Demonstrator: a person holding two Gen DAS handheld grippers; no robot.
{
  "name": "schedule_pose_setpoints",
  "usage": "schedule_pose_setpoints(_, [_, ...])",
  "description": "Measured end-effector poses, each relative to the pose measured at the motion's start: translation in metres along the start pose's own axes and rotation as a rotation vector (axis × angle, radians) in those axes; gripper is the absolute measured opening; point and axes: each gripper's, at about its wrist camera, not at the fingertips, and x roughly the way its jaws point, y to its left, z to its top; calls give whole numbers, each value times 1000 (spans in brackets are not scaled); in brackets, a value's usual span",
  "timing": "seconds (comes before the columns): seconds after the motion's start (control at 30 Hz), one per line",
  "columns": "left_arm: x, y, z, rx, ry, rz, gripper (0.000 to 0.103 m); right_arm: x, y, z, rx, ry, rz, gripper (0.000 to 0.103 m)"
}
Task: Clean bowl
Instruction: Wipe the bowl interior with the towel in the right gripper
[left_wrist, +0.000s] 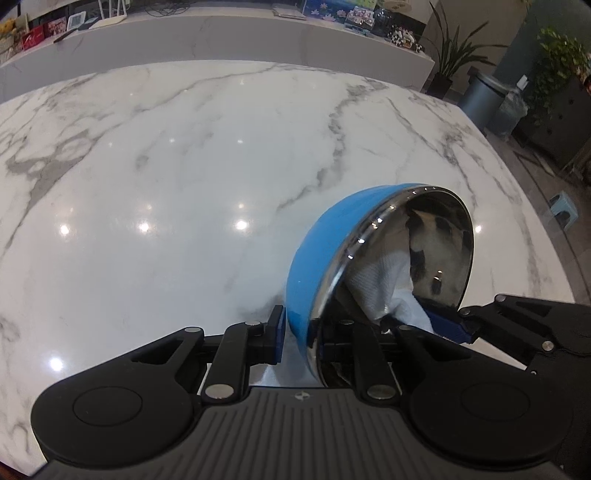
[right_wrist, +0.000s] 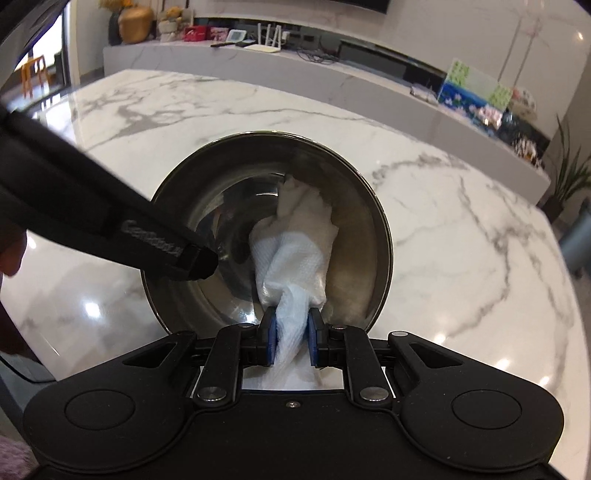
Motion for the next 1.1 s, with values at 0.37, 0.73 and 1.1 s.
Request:
schedule_pose_setpoints(0.37, [13,-3,-5,-12,14,-27,21,1,-31,1,260,8,190,15])
schedule_pose_setpoints(0.73, [4,-19,-3,117,1,67,18,-14,-6,5,-3,-47,-23,14])
schedule_pose_setpoints(1.1, [5,-10,3,50,-11,8,23,-5,-14,4,-20,-27,-39,15])
